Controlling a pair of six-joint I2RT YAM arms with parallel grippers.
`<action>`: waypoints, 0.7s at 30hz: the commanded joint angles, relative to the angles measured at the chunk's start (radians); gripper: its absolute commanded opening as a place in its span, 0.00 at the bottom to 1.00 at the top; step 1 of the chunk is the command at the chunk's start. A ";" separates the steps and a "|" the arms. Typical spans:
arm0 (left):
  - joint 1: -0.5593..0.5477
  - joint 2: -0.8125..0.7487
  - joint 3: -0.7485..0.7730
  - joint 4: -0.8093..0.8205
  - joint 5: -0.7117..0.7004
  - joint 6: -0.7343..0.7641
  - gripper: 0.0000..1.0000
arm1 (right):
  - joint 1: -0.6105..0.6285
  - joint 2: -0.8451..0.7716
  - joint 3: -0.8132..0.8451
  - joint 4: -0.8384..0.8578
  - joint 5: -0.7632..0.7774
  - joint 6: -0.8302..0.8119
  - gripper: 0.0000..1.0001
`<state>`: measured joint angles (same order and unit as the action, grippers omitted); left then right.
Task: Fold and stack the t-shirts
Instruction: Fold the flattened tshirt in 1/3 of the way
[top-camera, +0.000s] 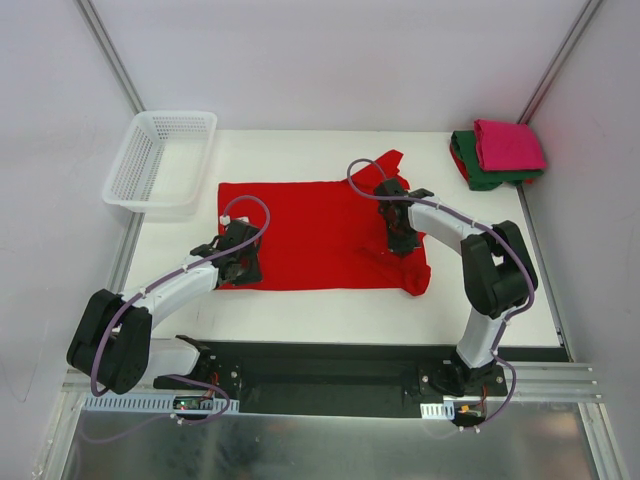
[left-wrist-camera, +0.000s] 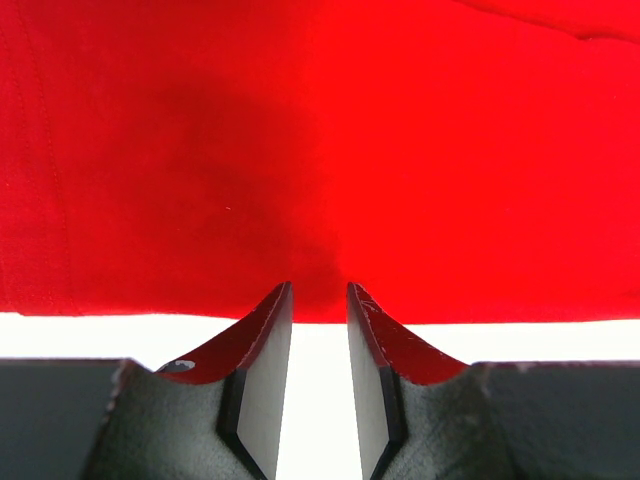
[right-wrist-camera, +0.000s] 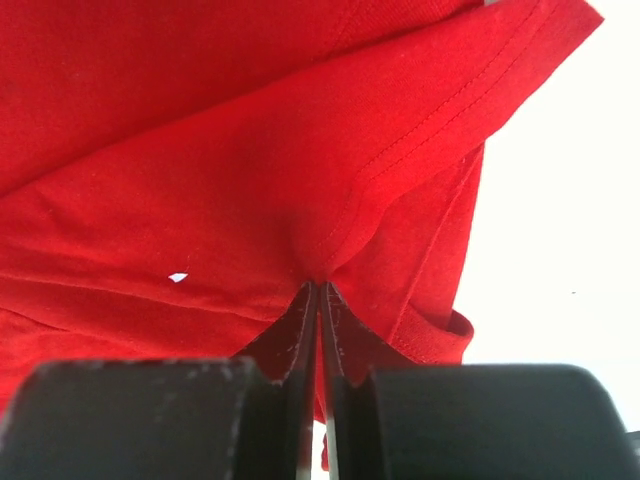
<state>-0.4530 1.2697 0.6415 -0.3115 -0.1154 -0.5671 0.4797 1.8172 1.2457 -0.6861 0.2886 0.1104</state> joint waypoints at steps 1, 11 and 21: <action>-0.012 0.007 0.014 0.005 -0.018 -0.004 0.28 | 0.003 -0.041 0.003 -0.015 0.038 -0.008 0.04; -0.012 0.022 0.030 0.005 -0.012 -0.002 0.27 | 0.003 -0.078 0.018 -0.024 0.052 -0.018 0.13; -0.012 0.013 0.023 0.005 -0.015 0.001 0.27 | 0.003 -0.076 0.023 -0.023 0.040 -0.014 0.01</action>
<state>-0.4530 1.2888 0.6437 -0.3111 -0.1150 -0.5667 0.4797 1.7840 1.2457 -0.6880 0.3115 0.0998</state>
